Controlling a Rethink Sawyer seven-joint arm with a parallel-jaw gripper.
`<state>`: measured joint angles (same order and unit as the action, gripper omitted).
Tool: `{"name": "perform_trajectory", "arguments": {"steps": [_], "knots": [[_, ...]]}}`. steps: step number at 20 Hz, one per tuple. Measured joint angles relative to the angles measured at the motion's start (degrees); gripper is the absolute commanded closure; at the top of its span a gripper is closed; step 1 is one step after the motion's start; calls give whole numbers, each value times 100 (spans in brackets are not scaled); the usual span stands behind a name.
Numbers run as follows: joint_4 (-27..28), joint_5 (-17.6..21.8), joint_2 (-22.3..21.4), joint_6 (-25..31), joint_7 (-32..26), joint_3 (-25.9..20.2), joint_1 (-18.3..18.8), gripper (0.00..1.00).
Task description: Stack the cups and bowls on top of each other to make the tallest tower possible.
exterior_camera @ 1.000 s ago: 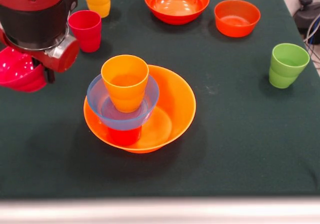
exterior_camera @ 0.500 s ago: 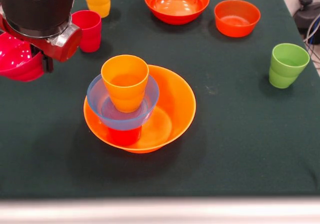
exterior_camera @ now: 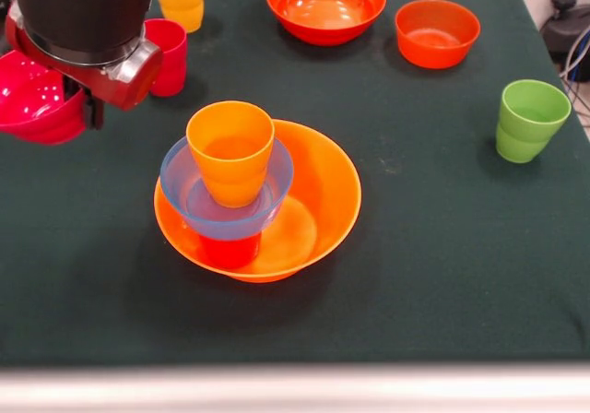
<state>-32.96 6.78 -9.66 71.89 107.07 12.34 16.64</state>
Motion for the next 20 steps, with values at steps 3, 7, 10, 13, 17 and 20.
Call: {"name": "perform_trajectory", "arguments": {"steps": [3,7,10,13,17,20], "knots": [[0,1,-3,0,0,108,-95,100],[-1,7,-28,0,0,221,-231,100],[-1,13,-80,0,0,304,-347,100],[1,14,-147,0,0,383,-446,100],[0,20,-255,1,0,502,-586,100],[-1,23,-324,1,0,556,-662,100]]}}
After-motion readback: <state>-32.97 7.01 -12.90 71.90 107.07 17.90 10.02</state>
